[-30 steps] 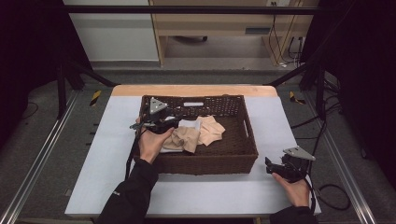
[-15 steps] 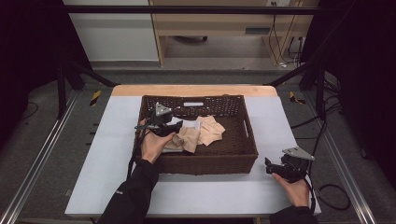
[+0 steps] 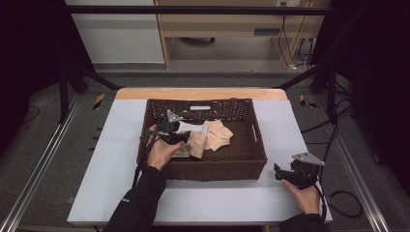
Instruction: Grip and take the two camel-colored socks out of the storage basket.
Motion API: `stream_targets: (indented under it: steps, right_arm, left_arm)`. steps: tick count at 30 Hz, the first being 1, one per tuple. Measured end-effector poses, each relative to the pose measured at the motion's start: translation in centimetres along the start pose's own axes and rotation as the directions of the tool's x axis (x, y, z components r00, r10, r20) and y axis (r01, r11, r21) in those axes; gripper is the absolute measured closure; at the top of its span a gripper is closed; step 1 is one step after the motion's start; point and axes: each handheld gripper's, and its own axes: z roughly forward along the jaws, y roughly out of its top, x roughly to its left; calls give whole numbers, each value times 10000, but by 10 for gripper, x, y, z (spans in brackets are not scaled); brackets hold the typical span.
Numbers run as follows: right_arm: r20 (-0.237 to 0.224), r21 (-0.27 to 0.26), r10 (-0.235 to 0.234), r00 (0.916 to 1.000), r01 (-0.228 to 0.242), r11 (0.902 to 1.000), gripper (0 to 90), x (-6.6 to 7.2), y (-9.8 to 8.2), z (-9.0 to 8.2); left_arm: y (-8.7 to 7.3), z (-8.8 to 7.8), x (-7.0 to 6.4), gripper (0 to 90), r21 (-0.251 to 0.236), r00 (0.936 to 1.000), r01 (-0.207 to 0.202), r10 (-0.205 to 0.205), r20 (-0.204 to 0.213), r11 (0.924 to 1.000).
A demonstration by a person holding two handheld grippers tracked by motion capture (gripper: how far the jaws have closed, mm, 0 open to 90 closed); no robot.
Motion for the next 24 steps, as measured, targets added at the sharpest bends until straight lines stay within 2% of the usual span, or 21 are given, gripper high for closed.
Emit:
stream_targets:
  steps: [7,11,12,15,17,18,19,21,24]
  right_arm:
    - [-4,5,4,10000,-4,10000,56,1,0,0]
    - [-52,39,-19,10000,19,10000,56,1,0,1]
    - [-48,63,5,10000,-5,10000,56,1,0,1]
    - [-37,57,6,10000,-6,10000,56,1,0,0]
    - [-30,53,-25,10000,25,10000,56,1,0,0]
    - [-28,41,-43,10000,43,10000,56,1,0,0]
    - [-28,41,-43,10000,43,10000,56,1,0,0]
    - [-20,53,-49,10000,49,10000,57,1,0,1]
    - [-15,62,-58,10000,58,10000,57,1,0,0]
  left_arm:
    - [-1,6,0,453,294,9995,116,-124,277,9995]
    - [-1,7,0,453,377,9994,21,-34,339,9993]
    - [-1,7,0,461,479,9994,-107,90,346,9988]
    - [-2,8,-2,545,706,9991,-173,145,401,9974]
    - [-2,9,-3,607,1095,9984,-193,134,542,9938]
    - [-2,9,-3,647,1095,9984,-193,134,542,9938]
    - [-2,9,-3,647,1130,9984,-137,74,561,9935]
    - [-2,8,-5,737,1222,9979,-78,-1,646,9925]
    - [-1,6,-5,810,1203,9973,-80,-8,729,9927]
